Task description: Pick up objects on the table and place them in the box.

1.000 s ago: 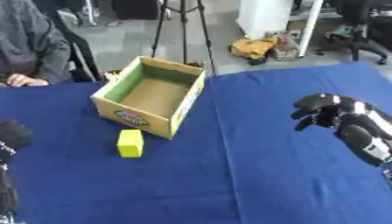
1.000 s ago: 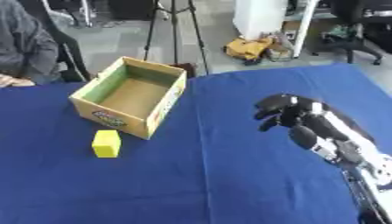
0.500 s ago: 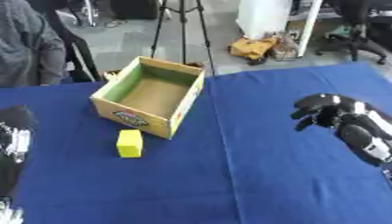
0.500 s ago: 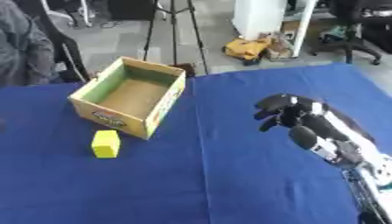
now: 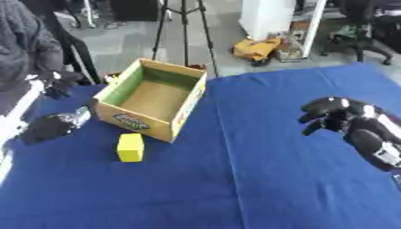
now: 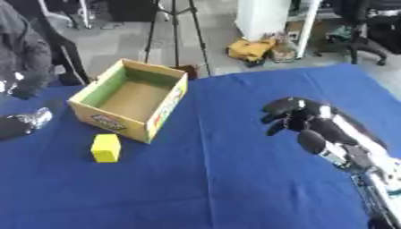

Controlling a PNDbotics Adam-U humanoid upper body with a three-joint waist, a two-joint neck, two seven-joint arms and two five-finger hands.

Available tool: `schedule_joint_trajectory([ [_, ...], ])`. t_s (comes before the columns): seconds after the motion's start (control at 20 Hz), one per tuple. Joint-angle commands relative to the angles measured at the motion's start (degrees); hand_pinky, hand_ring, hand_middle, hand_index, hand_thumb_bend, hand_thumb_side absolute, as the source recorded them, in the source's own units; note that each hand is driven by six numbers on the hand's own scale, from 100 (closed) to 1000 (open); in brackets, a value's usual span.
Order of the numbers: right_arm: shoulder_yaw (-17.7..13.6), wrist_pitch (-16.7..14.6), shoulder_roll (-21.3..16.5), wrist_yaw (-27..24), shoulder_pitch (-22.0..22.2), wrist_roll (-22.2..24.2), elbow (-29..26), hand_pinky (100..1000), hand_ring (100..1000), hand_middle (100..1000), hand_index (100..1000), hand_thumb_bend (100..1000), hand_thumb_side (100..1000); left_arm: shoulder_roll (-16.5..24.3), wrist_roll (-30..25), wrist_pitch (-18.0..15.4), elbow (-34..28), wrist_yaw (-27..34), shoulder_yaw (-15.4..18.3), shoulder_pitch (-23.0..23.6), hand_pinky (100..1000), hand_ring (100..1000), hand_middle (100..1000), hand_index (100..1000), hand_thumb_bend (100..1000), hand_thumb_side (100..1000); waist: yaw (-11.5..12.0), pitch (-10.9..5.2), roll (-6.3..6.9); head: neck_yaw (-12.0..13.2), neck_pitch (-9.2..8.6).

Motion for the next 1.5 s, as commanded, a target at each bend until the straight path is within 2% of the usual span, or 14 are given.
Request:
schedule_joint_trajectory([
  [0.05,-0.2,-0.1,-1.0,-0.6,-0.5,0.3,-0.6,656,758,766,762,521,616,2.4,-9.2,-1.2,4.5,-3.0,-2.0,-4.2,694,663,662,830,363,520,-0.1,-0.82,-0.11,0.3,0.15],
  [0.2,-0.1,-0.1,-1.0,-0.6,-0.5,0.4,-0.6,656,758,766,762,521,616,1.8,-15.8,-2.9,9.6,-5.3,-3.4,-7.8,693,660,662,831,389,524,-0.2,-0.96,-0.12,0.4,0.26],
  [0.4,0.0,-0.1,-0.9,-0.7,-0.5,0.5,-0.5,656,758,766,762,521,616,-0.5,-18.6,-4.5,15.7,-8.7,-3.8,-11.2,694,660,662,830,397,517,-0.3,-1.10,-0.13,0.5,0.35],
  [0.6,0.1,0.0,-0.9,-0.7,-0.4,0.6,-0.5,656,758,766,762,521,616,-2.4,-17.8,-5.7,19.7,-11.1,-4.1,-12.7,696,662,664,831,398,516,-0.4,-1.15,-0.11,0.6,0.40],
  [0.9,0.1,0.0,-0.9,-0.7,-0.4,0.6,-0.5,656,758,766,762,521,616,-2.7,-17.3,-6.4,20.6,-11.6,-4.0,-12.9,696,662,664,831,398,516,-0.4,-1.15,-0.11,0.6,0.41],
  [0.95,0.1,0.0,-0.8,-0.7,-0.5,0.7,-0.5,656,758,766,762,520,617,-3.1,-17.1,-6.2,21.0,-11.8,-4.3,-12.9,702,633,644,829,392,472,-0.7,-1.04,-0.16,0.8,0.32],
  [1.15,0.3,0.1,-0.5,-0.8,-0.7,0.9,-0.4,655,759,766,762,520,617,-7.8,-14.1,-4.6,25.5,-15.0,-5.9,-13.7,701,632,644,828,384,451,-1.5,-0.99,-0.13,1.3,0.20],
  [1.5,0.3,0.1,-0.4,-0.8,-0.7,1.0,-0.4,655,759,765,762,521,617,-11.6,-9.7,-6.5,30.2,-22.5,-5.7,-13.7,701,636,647,830,384,437,-1.7,-0.87,-0.30,1.5,0.00],
])
